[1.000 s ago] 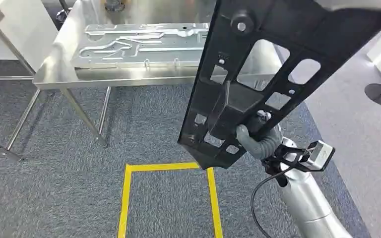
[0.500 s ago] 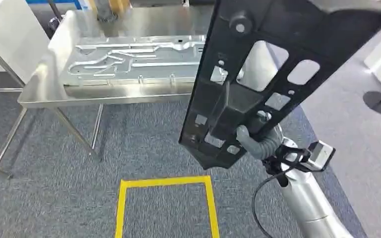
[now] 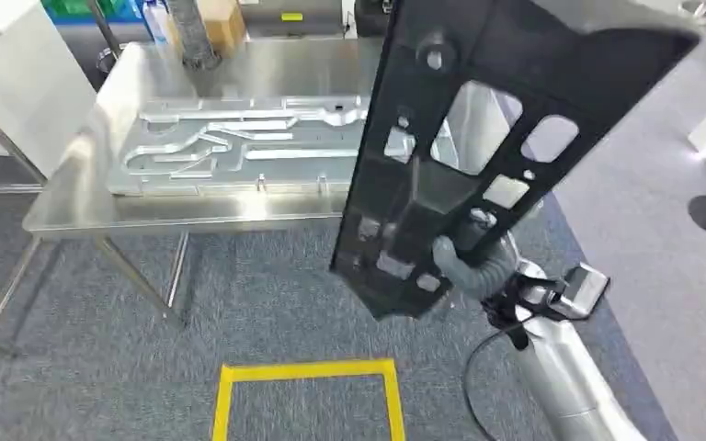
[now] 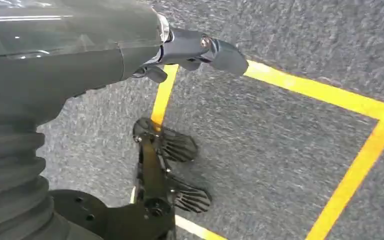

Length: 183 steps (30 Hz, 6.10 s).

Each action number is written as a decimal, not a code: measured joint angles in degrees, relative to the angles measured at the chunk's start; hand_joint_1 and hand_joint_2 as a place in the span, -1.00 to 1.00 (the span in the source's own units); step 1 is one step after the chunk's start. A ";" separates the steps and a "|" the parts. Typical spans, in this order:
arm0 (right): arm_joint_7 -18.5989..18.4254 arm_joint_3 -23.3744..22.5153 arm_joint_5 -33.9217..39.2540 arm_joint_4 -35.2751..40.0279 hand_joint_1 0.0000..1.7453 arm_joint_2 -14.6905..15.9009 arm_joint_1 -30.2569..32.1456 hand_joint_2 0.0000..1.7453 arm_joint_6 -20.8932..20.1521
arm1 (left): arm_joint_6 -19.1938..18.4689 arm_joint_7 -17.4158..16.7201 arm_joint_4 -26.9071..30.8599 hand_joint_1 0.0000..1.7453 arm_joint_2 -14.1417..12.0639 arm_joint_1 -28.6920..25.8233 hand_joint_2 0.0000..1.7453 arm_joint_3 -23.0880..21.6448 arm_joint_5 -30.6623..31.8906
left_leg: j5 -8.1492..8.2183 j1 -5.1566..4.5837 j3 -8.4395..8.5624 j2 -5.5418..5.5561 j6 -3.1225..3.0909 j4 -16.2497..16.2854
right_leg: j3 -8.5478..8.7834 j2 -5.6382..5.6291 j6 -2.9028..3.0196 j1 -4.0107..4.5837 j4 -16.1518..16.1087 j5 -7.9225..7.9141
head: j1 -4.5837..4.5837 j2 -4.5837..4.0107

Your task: Take the parts from the cabinet and place them on the table.

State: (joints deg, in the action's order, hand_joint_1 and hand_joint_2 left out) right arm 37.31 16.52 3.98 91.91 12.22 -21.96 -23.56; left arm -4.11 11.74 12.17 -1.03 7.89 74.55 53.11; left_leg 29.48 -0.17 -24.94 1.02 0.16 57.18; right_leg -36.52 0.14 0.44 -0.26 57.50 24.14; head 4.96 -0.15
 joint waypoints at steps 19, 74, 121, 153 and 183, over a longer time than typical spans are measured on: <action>0.00 -0.66 -0.86 -1.84 1.00 -0.05 -0.18 1.00 1.97 | -0.33 1.16 -0.02 -1.00 0.42 -1.28 1.00 0.24 -1.01 | -3.92 0.08 -6.64 -0.26 -2.66 -0.28 | 0.99 -0.12 -1.11 0.24 9.32 5.29 | 0.00 0.00; -25.20 27.37 -58.45 -56.59 1.00 1.49 -33.70 1.00 31.26 | -0.04 1.16 -0.02 -1.00 3.04 4.15 1.00 -1.42 1.51 | -7.36 0.39 -13.31 1.15 0.00 1.90 | 2.35 3.18 -0.38 0.48 1.55 2.08 | -0.05 0.00; -4.16 18.07 -28.45 -31.95 -1.00 -2.23 -20.16 -1.00 44.84 | 1.42 4.55 -0.02 -1.00 5.92 4.46 -1.00 -5.40 3.78 | -5.88 0.03 -10.12 0.81 -1.18 1.01 | 2.93 2.17 -0.13 0.78 0.52 1.46 | -0.05 0.02; -0.33 -59.35 -48.46 -22.42 -1.00 -28.98 23.88 -1.00 56.08 | -2.84 9.99 -0.02 -1.00 4.48 -2.76 -1.00 0.57 -1.22 | -7.51 0.67 -10.36 -2.78 -0.19 0.58 | 8.06 -0.15 -0.08 1.03 -0.85 4.70 | -0.07 0.02; -28.15 -65.53 -66.29 -74.03 -1.00 -26.08 19.98 -1.00 48.35 | -2.32 8.31 -0.02 -1.00 5.22 -3.51 -1.00 -0.13 2.53 | -8.08 0.28 -10.24 -2.86 -0.83 -0.22 | 11.40 -0.19 -0.03 1.57 -2.99 5.98 | -0.05 0.00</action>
State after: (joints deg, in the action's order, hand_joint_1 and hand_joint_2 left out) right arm 9.16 -49.01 -62.31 17.88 -13.86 -1.98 24.79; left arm -6.43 20.04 12.15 4.20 4.38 74.42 55.65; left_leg 21.40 0.11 -35.18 -1.83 -0.66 56.97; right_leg -25.11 -0.05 0.41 1.31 54.52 30.12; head 4.92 -0.15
